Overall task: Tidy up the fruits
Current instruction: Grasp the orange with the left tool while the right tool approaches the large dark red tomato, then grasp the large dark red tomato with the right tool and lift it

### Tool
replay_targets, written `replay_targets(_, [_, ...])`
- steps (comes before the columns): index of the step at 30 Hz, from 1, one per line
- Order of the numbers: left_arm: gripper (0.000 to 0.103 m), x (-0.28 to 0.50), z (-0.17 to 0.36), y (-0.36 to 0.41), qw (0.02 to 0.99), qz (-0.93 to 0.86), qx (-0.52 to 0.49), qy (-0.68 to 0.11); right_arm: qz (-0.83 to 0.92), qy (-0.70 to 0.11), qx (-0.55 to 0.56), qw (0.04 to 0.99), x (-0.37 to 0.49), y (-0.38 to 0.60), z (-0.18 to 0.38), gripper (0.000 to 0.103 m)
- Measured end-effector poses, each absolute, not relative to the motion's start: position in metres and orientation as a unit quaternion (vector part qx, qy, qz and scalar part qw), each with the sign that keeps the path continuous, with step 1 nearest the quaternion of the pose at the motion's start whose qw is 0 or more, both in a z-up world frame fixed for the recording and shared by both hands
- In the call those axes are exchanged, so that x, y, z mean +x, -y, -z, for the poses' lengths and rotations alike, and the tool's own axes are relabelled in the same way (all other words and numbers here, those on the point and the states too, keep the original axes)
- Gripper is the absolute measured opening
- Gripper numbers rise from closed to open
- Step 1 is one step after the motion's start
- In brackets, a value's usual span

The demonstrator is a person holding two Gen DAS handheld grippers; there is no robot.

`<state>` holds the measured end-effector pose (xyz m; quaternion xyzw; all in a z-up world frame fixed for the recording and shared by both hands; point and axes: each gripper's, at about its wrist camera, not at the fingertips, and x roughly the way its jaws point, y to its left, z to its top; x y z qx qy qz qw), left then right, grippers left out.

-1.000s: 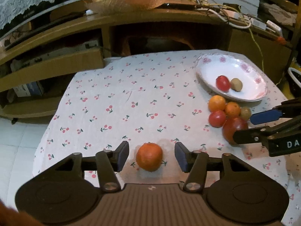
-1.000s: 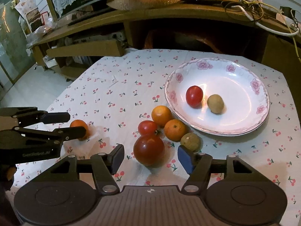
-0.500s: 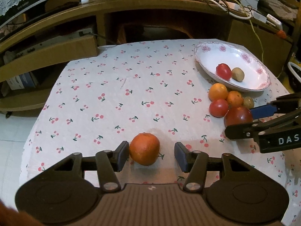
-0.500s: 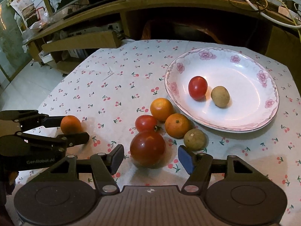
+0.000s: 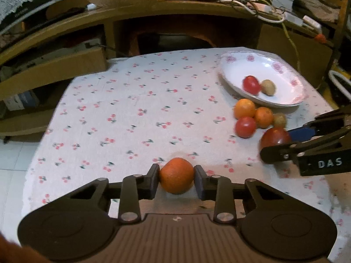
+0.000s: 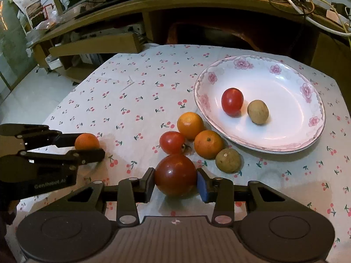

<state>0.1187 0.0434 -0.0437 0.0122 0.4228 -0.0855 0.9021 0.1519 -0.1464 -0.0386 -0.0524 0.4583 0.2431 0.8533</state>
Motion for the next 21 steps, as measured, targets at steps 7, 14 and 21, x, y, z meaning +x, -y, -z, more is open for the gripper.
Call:
replay_targets(7, [0.039,0.113,0.041,-0.030,0.898,0.115,0.020,-0.424,-0.247,-0.462,-0.053,0.850,0.143,0.151,0.034,0.040])
replay_targets(14, [0.040,0.111,0.044,-0.015,0.893,0.135,0.041,-0.428,-0.256,-0.464,-0.072,0.845,0.134,0.153,0.037,0.041])
replay_targets(21, [0.053,0.110,0.047,-0.016,0.887,0.144,0.044,-0.436,-0.261,-0.463,-0.075,0.844,0.134,0.153,0.038,0.048])
